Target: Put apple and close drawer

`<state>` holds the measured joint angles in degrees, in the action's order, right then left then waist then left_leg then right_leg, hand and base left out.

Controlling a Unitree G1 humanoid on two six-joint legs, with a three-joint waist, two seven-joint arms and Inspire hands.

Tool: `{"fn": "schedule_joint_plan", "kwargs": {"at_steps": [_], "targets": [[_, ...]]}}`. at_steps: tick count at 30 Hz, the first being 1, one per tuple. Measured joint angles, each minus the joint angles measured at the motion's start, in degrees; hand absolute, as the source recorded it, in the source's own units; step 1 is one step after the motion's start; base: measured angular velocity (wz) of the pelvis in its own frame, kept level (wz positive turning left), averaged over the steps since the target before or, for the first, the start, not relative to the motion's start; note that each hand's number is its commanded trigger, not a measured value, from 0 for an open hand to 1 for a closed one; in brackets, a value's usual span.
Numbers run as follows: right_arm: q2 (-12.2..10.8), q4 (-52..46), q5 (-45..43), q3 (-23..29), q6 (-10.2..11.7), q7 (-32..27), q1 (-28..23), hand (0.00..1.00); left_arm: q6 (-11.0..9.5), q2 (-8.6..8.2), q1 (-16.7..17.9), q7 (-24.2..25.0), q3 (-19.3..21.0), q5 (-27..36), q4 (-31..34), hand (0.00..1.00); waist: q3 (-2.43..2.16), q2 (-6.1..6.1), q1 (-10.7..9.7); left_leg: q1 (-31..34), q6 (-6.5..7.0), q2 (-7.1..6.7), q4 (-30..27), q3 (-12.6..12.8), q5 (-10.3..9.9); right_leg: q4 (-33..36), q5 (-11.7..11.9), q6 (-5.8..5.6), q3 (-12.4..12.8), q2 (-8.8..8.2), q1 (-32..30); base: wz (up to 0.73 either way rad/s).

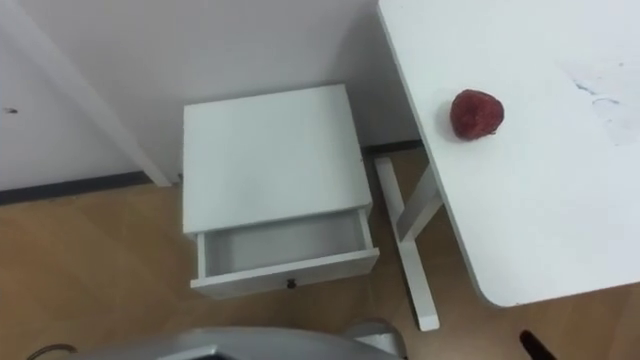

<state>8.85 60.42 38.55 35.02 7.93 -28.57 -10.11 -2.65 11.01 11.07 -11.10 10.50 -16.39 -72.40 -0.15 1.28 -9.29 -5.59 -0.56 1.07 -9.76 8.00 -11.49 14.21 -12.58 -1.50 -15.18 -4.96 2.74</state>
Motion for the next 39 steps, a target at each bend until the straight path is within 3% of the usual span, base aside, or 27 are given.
{"fn": "schedule_joint_plan", "kwargs": {"at_steps": [4,12,19,23,31,33,39], "targets": [[0.02,-5.68,-0.43,-0.06,2.29,-5.66,0.01,0.0,-0.86,0.12,1.22,0.0,0.01,0.03,1.8,0.0,-0.04,0.07,0.23,0.3,0.0,0.01,0.13,0.04,0.0,0.33,0.01,0.02,0.23,0.05,-0.87,-0.02],[1.44,-16.99,-0.75,-2.76,9.88,-19.92,0.96,0.0,-4.09,0.96,3.43,0.0,-2.92,1.17,3.79,0.0,-0.06,0.19,0.61,0.42,0.01,0.05,0.15,1.08,0.01,0.67,0.06,0.08,0.86,0.13,-1.47,-0.03],[2.84,-28.13,-4.63,-2.55,13.49,-29.21,-0.51,0.0,-4.93,1.06,3.89,0.83,-2.9,1.06,4.55,0.0,0.02,0.02,0.84,1.2,0.01,0.05,0.2,1.16,0.01,0.46,0.11,0.09,0.61,0.11,-1.66,0.02],[5.23,-29.9,-12.78,-2.46,14.99,-34.87,-0.33,0.0,-4.99,1.27,4.03,0.93,-2.9,1.02,4.59,0.0,-0.02,0.27,1.78,1.27,0.01,0.04,0.2,1.2,0.01,0.55,0.13,0.07,0.68,0.15,-1.72,-0.02],[5.62,-43.14,-23.19,-4.1,15.91,-37.31,-0.2,0.0,-4.95,1.7,2.93,2.23,-5.19,0.99,4.79,0.0,-0.03,1.23,2.0,1.92,0.01,0.05,0.2,0.99,0.01,0.45,0.13,0.08,0.0,0.15,-2.26,0.02],[5.66,-46.16,-28.1,-5.5,16.05,-36.19,-0.21,0.0,-4.95,1.73,2.9,3.06,-5.38,1.03,4.81,0.0,0.12,1.76,2.34,1.83,0.01,0.05,0.18,1.01,0.01,0.33,0.14,0.08,0.0,0.15,-2.06,-0.02],[5.71,-53.33,-34.56,-13.41,16.56,-29.71,-0.67,0.0,-4.95,1.78,1.94,3.12,-10.31,1.02,4.42,0.0,0.27,1.79,3.99,1.78,0.01,0.08,0.12,1.24,0.01,0.6,0.22,0.16,0.19,0.19,-2.33,-0.03]]}}
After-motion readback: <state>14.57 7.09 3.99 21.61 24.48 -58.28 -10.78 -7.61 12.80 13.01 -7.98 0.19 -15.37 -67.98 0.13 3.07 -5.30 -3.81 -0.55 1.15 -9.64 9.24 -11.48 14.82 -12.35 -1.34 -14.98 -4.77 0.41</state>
